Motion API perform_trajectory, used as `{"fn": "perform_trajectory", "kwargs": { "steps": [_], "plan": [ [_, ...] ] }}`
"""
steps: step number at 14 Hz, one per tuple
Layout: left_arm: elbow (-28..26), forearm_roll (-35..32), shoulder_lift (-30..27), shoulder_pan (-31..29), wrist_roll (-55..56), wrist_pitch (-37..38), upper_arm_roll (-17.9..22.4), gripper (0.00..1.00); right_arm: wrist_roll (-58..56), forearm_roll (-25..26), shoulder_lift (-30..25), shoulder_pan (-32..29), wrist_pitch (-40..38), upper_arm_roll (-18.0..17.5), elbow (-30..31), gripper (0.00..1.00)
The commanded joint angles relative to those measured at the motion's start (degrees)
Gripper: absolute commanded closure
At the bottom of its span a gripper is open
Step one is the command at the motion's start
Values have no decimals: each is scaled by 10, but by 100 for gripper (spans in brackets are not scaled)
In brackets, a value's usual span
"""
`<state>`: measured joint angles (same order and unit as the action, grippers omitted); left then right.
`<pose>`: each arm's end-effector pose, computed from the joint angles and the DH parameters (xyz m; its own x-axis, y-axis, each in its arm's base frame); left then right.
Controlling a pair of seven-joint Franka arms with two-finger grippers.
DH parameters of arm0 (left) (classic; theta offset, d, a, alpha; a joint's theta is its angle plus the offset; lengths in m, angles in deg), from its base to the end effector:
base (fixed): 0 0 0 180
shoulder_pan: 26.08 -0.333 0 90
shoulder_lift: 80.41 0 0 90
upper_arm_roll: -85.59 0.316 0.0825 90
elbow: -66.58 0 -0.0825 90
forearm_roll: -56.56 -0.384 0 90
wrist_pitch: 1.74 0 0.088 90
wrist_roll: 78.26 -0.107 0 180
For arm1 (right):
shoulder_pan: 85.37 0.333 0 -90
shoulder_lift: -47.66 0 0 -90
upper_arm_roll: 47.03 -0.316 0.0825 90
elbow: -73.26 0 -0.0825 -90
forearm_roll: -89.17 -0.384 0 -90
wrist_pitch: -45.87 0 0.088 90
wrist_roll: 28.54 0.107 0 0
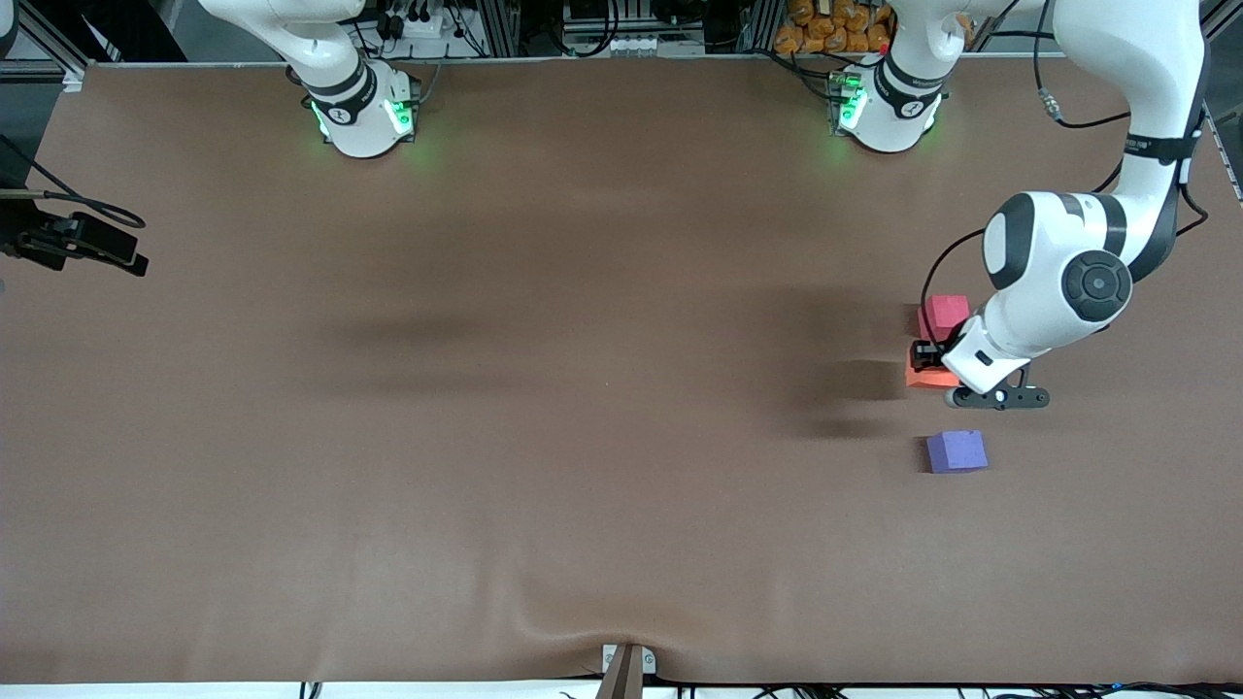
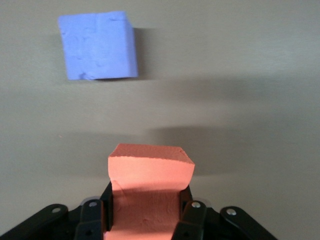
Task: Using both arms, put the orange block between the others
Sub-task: 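Carry the orange cube with the left gripper toward the pink cube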
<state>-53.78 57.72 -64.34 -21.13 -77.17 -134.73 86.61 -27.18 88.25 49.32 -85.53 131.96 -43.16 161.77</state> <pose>0.5712 -0.0398 0.2804 0.9975 -0.0360 -0.0601 -0.0356 -0.9993 0.0079 0.5548 -0.0367 0.6149 0.9931 -0.0928 -0.0714 -0.0939 -0.9955 -0.0124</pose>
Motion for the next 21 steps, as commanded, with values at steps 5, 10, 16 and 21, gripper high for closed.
{"fn": "perform_trajectory", "kwargs": {
  "steps": [5, 10, 16, 21],
  "plan": [
    [-46, 12, 11, -36, -60, -103, -8, 100, 8, -2, -15, 0, 7, -4, 13, 0],
    [-69, 12, 21, -35, -60, -154, -7, 100, 8, -1, -15, 0, 7, -4, 9, 0],
    [-70, 13, 33, -49, -61, -164, -8, 100, 8, -1, -14, -1, 7, -3, 7, 0],
    [-68, 15, 45, -49, -53, -178, -8, 99, 8, -1, -14, -1, 2, -3, 4, 0]
  ]
}}
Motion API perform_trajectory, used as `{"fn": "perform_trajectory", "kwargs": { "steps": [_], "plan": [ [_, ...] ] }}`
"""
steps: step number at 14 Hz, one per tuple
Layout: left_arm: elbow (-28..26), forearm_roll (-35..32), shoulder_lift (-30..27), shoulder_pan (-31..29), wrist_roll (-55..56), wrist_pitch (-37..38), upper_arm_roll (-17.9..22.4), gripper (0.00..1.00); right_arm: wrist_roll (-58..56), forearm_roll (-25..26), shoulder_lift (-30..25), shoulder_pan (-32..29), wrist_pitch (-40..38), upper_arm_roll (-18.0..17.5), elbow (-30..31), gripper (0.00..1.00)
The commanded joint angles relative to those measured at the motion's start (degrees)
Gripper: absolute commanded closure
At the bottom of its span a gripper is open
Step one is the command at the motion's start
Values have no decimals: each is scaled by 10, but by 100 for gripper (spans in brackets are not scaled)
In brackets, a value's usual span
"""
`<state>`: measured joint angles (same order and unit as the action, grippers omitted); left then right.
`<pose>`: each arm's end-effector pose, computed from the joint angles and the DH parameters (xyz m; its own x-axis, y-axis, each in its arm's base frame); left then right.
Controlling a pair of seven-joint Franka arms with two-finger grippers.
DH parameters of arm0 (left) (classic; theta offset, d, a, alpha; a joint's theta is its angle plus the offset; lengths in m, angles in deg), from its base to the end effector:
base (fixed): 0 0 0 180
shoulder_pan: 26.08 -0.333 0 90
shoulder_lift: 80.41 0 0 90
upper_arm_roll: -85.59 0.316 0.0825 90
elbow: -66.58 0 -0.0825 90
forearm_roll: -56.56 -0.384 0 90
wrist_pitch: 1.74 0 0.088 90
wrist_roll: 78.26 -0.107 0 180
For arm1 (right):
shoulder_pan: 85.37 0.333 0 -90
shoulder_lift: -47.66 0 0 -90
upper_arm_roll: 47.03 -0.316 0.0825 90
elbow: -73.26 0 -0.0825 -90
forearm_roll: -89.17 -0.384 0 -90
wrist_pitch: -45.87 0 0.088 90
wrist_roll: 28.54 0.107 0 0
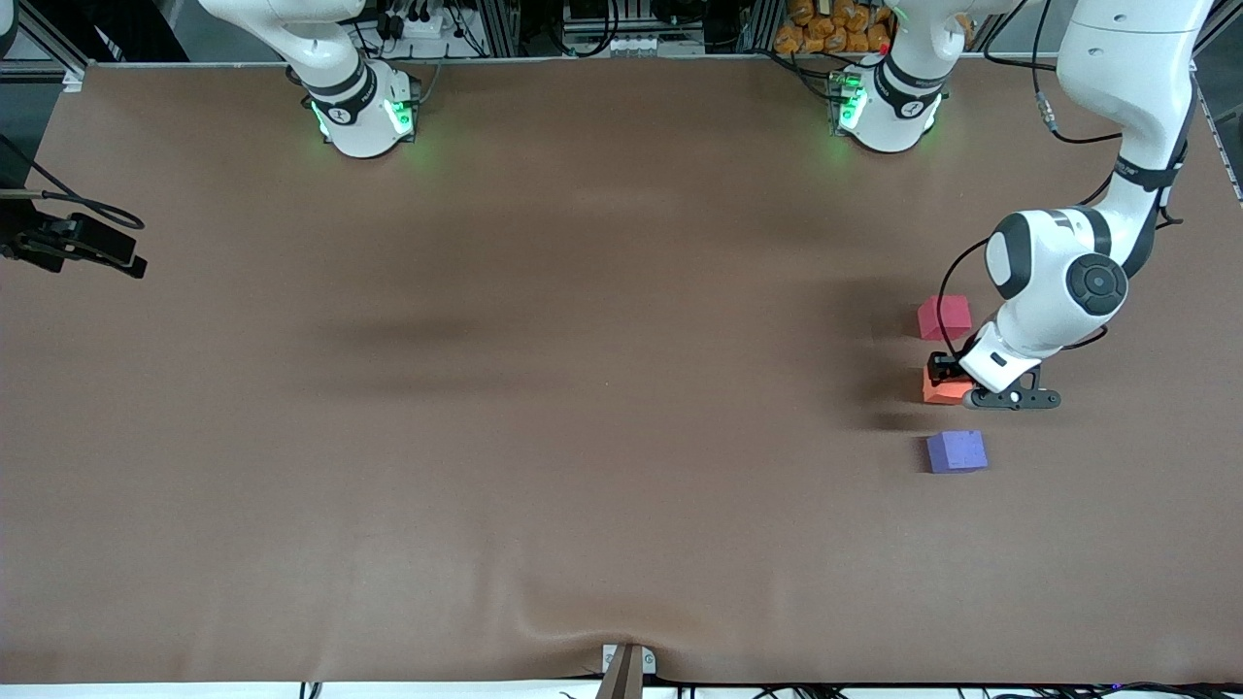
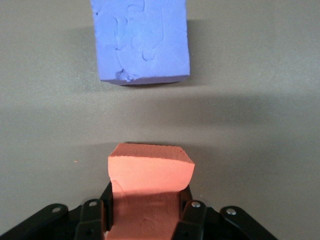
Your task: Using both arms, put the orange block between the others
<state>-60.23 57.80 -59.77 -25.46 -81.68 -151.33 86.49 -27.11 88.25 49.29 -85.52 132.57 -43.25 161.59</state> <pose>0.5567 0.0033 0.2167 0.9986 -0.0373 0.0377 -0.0375 -0.9993 0.0039 0.5560 -0.0358 0.6175 0.9941 -0.0925 -0.0571 -0.0933 -0.9956 -0.0128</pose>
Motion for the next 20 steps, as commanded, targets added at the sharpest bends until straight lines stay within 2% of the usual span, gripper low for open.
{"fn": "perform_trajectory", "kwargs": {
  "steps": [1, 3, 4, 5, 6, 7, 11, 15, 18, 20],
  "plan": [
    [-4, 14, 0, -5, -8, -13, -6, 99, 8, -1, -14, -1, -4, -2, 5, 0],
    [-3, 14, 7, -5, -8, -21, -6, 99, 8, -1, -14, -6, -3, -1, 4, 0],
    [-3, 14, 12, -5, -8, -26, -6, 93, 8, 0, -14, -6, -4, -1, 4, 0],
    [-1, 13, 13, -5, -7, -26, -7, 77, 8, 0, -14, -6, -4, 0, 4, 0],
    [-1, 14, 13, -5, -7, -26, -7, 35, 8, -1, -14, -7, -4, 0, 5, 0],
    [0, 14, 12, -5, -5, -26, -8, 0, 8, -1, -13, -5, -5, 0, 5, 0],
    [7, 14, 3, -4, -1, -18, -9, 0, 8, -1, -13, -5, -5, 0, 5, 0],
    [63, 19, -34, -4, 11, 124, -13, 0, 8, 0, -11, -4, -2, 0, 5, 0],
    [108, 18, -89, -2, 7, 232, -18, 0, 8, 0, -11, -6, -4, 0, 5, 0],
    [168, 18, -113, -2, 10, 323, -20, 0, 8, -1, -11, -4, -5, -1, 5, 0]
  ]
}}
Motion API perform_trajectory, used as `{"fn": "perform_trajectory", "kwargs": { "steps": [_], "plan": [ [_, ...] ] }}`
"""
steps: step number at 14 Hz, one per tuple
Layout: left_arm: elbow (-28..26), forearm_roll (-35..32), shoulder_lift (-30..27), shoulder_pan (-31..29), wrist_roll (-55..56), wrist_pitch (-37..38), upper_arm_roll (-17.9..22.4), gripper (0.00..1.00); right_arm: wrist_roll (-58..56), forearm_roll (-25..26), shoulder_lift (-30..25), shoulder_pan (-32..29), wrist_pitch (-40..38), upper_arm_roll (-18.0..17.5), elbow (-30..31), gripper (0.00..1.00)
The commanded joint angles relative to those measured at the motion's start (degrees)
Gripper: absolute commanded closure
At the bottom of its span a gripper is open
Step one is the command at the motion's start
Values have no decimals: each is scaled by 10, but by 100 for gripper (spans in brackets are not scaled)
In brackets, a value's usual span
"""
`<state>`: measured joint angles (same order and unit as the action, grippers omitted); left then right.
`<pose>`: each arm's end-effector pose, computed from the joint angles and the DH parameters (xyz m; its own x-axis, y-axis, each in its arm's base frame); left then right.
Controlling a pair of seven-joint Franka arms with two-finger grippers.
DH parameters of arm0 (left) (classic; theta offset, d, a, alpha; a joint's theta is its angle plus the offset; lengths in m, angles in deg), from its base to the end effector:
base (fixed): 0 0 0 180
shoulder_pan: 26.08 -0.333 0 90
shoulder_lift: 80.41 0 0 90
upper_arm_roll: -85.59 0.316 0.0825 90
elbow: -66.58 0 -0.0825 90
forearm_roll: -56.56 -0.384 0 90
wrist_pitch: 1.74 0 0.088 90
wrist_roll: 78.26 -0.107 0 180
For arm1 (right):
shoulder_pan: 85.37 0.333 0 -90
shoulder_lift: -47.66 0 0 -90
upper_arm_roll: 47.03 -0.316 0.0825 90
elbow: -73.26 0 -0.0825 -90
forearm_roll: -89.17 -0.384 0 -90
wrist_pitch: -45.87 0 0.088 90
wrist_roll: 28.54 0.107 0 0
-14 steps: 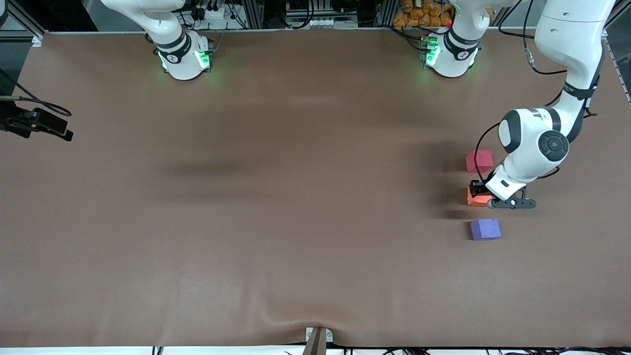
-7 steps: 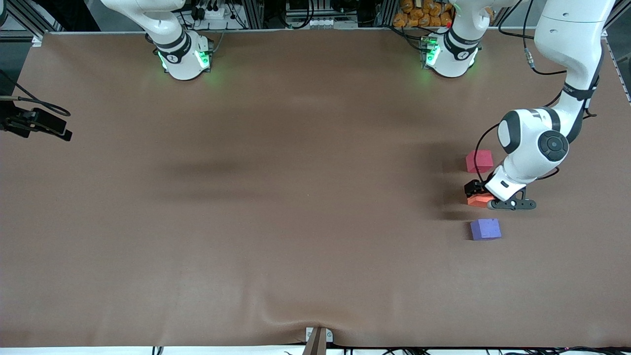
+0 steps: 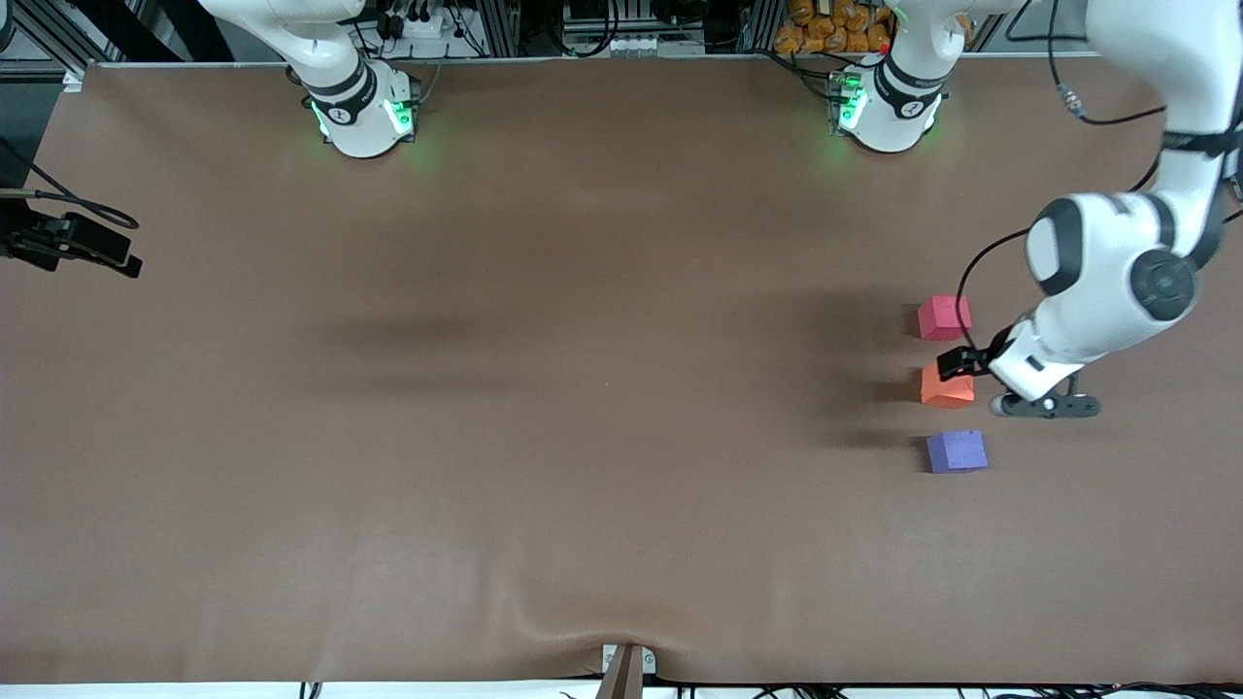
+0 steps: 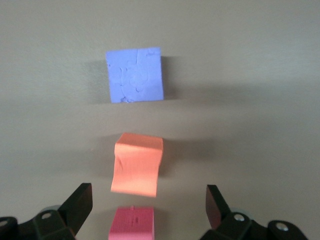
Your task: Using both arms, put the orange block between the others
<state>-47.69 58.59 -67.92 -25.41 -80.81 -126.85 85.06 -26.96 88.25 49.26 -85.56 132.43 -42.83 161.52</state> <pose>0.5906 -0.0135 0.3505 0.9986 -0.0449 -0.0277 -0.0440 -0.9985 0.0316 0.5553 -0.0402 0.6182 0.9930 -0.1030 -0.0578 -0.1039 -0.9945 -0.0124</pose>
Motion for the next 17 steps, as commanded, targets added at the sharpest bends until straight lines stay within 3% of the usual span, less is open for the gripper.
{"fn": "perform_trajectory", "kwargs": {
  "steps": [1, 3, 6, 11, 17],
  "plan": [
    [92, 9, -33, -1, 1, 140, -6, 0, 6, -1, -10, -2, -3, -5, 6, 0],
    [201, 8, -28, 3, 0, 258, -6, 0, 5, -1, -11, -2, -3, -4, 6, 0],
    [268, 4, -41, -1, 3, 337, -25, 0, 4, 0, -11, -2, -2, -5, 6, 0],
    [259, 3, -127, -2, 9, 399, -33, 0, 5, -1, -10, 2, -3, -7, 6, 0],
    [160, 3, -223, -10, 10, 380, -40, 0, 3, 0, -7, 5, -4, -5, 6, 0]
  ]
}}
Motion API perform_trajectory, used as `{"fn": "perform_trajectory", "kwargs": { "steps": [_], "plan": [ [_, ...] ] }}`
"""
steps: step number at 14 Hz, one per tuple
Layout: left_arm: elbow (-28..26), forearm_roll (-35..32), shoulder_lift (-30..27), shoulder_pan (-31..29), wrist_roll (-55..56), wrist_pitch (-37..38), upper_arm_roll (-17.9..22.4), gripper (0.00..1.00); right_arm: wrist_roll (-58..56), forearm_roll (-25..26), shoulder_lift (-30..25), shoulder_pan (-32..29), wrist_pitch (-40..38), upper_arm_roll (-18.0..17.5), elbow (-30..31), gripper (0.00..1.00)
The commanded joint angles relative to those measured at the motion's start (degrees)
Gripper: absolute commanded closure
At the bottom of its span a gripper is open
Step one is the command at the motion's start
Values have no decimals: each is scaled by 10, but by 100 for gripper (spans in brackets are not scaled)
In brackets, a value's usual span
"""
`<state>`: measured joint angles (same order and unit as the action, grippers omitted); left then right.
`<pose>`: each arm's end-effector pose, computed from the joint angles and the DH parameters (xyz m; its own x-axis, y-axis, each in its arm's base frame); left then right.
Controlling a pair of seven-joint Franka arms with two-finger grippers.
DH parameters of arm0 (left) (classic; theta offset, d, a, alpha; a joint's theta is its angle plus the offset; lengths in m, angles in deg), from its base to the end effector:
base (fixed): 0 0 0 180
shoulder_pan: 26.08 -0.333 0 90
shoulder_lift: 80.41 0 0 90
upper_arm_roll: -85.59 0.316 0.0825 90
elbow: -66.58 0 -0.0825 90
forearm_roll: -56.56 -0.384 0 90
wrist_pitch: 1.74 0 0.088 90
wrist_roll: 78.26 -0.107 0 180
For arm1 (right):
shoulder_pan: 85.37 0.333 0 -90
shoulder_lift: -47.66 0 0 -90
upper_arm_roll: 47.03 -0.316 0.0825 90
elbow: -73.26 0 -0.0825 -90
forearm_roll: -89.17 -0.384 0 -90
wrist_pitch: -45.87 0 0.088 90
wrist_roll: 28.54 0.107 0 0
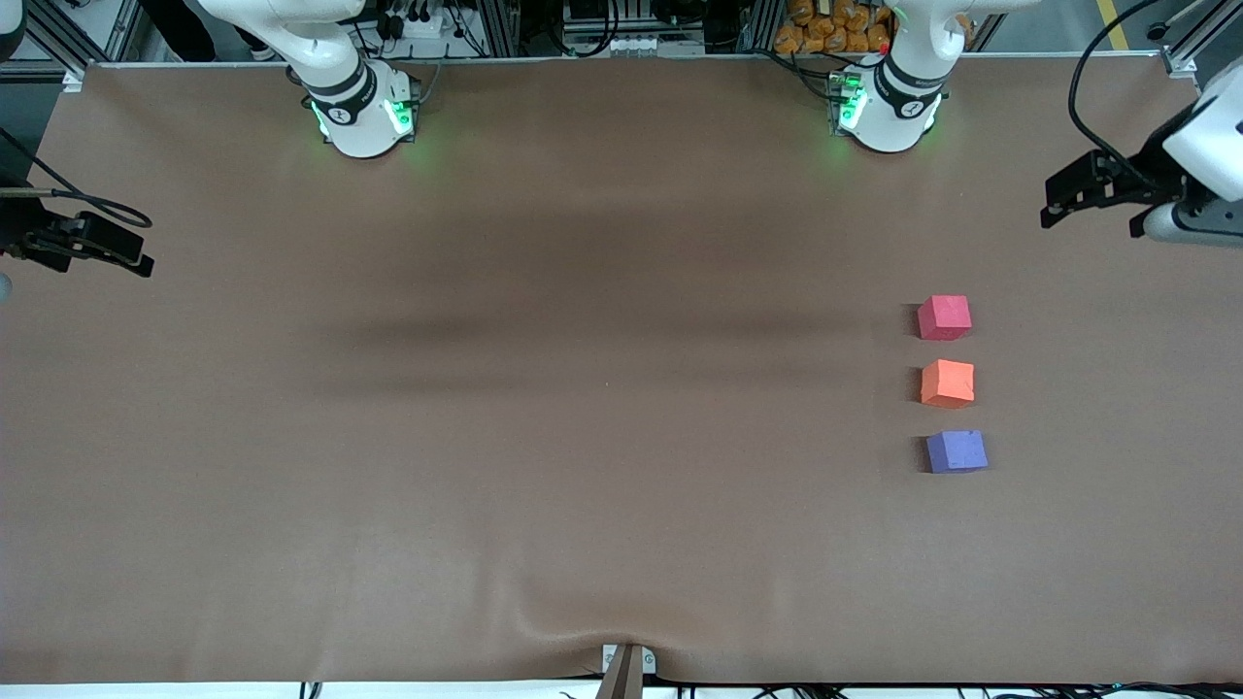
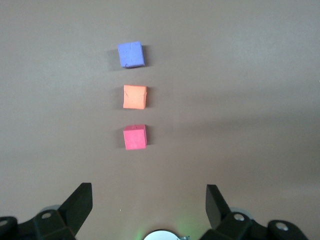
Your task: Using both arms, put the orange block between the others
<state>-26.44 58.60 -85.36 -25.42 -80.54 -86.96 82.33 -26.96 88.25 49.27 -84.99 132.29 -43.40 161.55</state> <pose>0.5170 -0.0409 0.6391 0.9927 -0.1104 -0.0486 -0.1089 -0.9935 0.0326 0.5558 -0.0292 0.6176 0.9947 -0.0832 -0.0610 -0.0841 -0.9964 -0.0126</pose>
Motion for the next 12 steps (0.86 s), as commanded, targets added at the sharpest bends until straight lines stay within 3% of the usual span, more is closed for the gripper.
{"fn": "perform_trajectory", "kwargs": {
  "steps": [1, 4, 8, 12],
  "plan": [
    [-65, 2, -61, -12, 17, -27, -21, 0, 5, 0, -6, 1, -4, 1, 7, 0],
    [-90, 2, -86, -11, 51, -27, -25, 0, 7, -1, -7, 5, -15, 0, 6, 0],
    [-38, -40, -60, -10, 40, -3, -25, 0, 6, -1, -3, 3, -17, 0, 6, 0],
    [-30, -39, -58, -9, 46, 4, -23, 0, 6, 0, -3, 1, -13, 1, 5, 0]
  ]
}}
